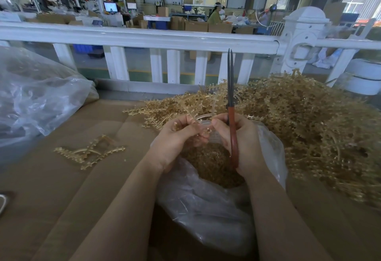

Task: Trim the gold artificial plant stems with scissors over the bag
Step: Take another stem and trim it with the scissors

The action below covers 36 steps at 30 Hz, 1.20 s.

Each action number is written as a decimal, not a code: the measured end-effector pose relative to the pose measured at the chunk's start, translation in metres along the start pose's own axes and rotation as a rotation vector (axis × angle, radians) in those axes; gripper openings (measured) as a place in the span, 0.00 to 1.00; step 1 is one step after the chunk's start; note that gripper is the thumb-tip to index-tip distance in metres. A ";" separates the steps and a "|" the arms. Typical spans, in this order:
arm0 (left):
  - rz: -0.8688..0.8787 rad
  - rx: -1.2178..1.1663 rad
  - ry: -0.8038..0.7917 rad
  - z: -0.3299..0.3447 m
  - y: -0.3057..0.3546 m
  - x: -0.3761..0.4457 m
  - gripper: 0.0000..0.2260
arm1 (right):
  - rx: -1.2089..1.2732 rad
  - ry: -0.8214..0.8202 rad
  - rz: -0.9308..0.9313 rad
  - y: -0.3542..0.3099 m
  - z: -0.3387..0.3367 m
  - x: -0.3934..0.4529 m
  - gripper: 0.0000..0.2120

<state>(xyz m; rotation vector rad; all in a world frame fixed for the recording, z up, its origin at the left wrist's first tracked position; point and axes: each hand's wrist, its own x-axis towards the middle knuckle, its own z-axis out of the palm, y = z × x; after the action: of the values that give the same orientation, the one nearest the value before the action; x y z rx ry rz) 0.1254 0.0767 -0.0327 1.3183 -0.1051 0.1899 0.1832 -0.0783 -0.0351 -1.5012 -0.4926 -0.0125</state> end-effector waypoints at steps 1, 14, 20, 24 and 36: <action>0.002 0.005 -0.002 0.000 0.000 0.000 0.04 | -0.016 0.013 0.004 0.001 0.001 0.000 0.06; 0.010 -0.064 0.128 -0.004 0.001 0.002 0.10 | -0.153 0.064 0.016 0.003 0.004 -0.001 0.08; 0.094 -0.185 0.340 -0.012 0.002 0.006 0.10 | -0.280 0.052 -0.085 0.001 -0.002 -0.004 0.21; 0.140 -0.065 0.433 -0.017 0.001 0.008 0.11 | -0.566 -0.036 -0.136 0.002 -0.004 -0.008 0.25; 0.173 0.038 0.385 -0.021 -0.001 0.009 0.08 | -0.905 -0.126 -0.166 0.008 -0.007 -0.004 0.29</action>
<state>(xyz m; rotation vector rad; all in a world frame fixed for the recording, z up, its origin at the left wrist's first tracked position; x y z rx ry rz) 0.1337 0.0975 -0.0375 1.2889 0.1125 0.5912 0.1840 -0.0854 -0.0436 -2.3467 -0.7681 -0.3075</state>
